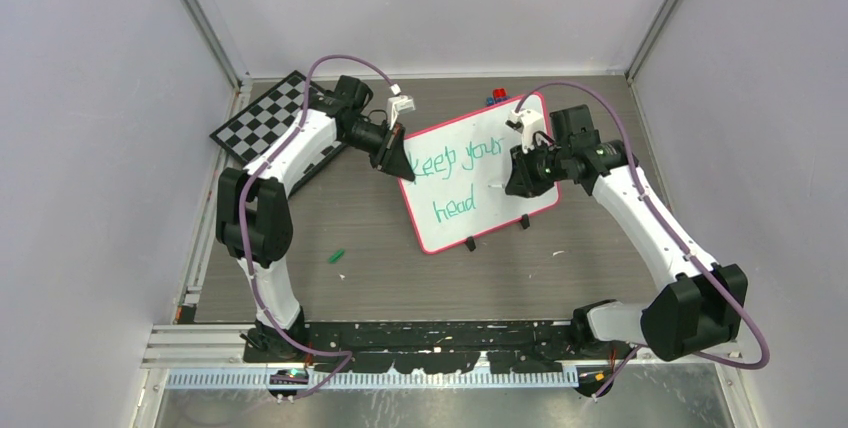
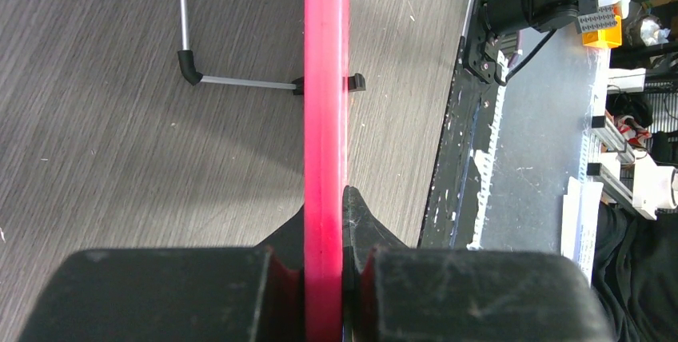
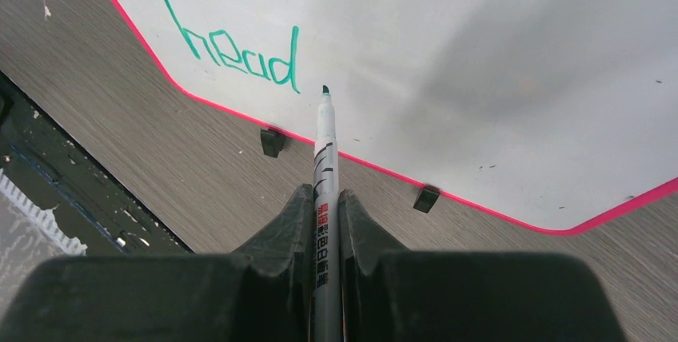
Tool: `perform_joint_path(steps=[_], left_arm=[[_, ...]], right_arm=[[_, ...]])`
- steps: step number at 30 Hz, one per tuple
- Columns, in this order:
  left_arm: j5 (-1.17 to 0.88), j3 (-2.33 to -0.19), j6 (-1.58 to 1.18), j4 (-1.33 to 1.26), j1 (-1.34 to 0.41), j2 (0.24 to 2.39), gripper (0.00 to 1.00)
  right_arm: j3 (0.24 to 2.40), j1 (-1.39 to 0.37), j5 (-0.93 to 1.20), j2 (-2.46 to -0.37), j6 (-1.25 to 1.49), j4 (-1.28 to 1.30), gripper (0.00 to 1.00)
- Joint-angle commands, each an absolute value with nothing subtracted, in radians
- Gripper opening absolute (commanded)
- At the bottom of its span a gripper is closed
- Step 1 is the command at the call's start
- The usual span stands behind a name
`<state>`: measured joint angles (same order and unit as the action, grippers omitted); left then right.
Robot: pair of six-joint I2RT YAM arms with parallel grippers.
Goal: Write a sentence on the whiteboard
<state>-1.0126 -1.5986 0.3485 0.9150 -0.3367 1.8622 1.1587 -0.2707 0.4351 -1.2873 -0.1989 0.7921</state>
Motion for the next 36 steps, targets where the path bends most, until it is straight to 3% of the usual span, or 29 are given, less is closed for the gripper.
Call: perform_joint_path(steps=[1, 36], left_arm=[[-0.937, -1.605, 0.416, 0.953, -0.357, 1.855, 0.00], [-0.932, -1.628, 0.428, 0.976, -0.368, 1.875, 0.00]], right_arm=[[1.154, -0.268, 0.425, -1.272, -0.183, 0.725, 0.00], [1.024, -0.287, 0.357, -1.314, -0.181, 0.657, 0.00]])
